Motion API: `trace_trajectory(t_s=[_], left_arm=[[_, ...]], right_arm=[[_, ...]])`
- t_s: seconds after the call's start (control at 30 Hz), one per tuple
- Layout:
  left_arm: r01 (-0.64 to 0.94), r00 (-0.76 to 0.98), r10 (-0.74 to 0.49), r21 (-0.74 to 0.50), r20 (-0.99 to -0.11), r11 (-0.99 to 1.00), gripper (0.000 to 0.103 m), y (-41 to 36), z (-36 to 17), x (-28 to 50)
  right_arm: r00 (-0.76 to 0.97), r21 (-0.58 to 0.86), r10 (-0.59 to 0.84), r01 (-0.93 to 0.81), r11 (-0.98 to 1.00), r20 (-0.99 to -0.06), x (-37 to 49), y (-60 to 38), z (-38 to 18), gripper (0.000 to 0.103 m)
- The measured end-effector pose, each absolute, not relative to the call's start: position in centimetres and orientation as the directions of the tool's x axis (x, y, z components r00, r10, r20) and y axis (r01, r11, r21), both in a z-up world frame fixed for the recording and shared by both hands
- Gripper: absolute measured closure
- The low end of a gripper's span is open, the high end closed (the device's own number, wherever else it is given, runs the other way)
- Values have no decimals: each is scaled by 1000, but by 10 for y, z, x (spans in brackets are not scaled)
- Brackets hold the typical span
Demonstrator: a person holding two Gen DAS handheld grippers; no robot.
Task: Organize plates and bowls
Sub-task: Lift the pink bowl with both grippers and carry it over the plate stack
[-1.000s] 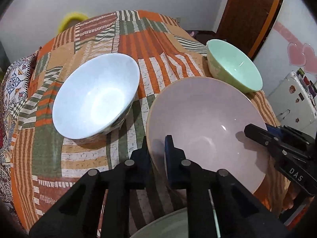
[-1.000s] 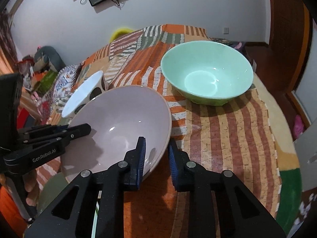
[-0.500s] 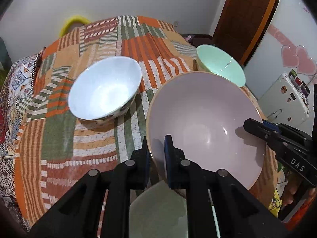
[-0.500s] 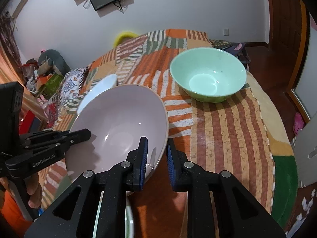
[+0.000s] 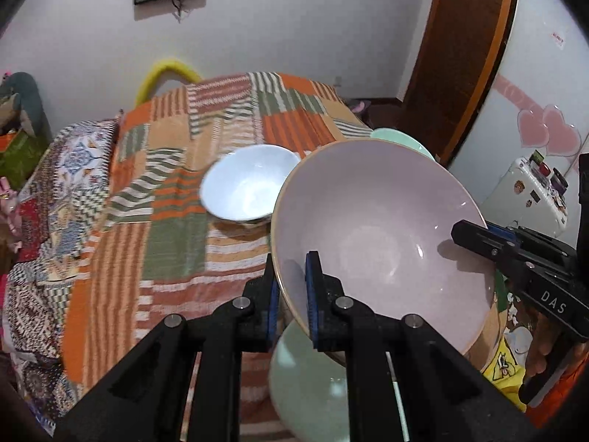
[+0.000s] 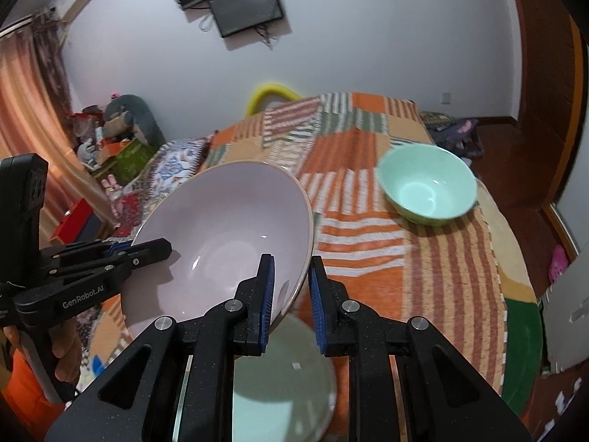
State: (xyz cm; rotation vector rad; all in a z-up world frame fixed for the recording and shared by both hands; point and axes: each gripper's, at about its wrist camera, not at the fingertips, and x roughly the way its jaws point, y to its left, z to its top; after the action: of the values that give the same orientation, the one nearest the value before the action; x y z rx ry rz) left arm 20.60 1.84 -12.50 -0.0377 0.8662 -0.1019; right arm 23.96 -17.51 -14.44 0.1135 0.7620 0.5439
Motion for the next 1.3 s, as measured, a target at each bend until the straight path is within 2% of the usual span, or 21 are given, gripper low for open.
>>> trace_trajectory(t_s=[0.27,0.53,0.8,1.3], left_arm=[[0,668,-44,-59,-743,998,91,55,-106,162],[-87,653,15,-55,-757,995,91,92,-113,126],[-157,613,35,-78,-789,985,91,122,-141,114],[-262,500,-7,-159,-866,952,91,166,-222,111]], right_arm=[[567,282,567,-513,811,-597,216,-139,-135,86],[501,287,613,-582,761,-610,202,-98,-144,86],[425,292,626,-621,727,-653,200,-66,-166,86],[294,290,571,-634,717,-767,198,-20,-218,86]])
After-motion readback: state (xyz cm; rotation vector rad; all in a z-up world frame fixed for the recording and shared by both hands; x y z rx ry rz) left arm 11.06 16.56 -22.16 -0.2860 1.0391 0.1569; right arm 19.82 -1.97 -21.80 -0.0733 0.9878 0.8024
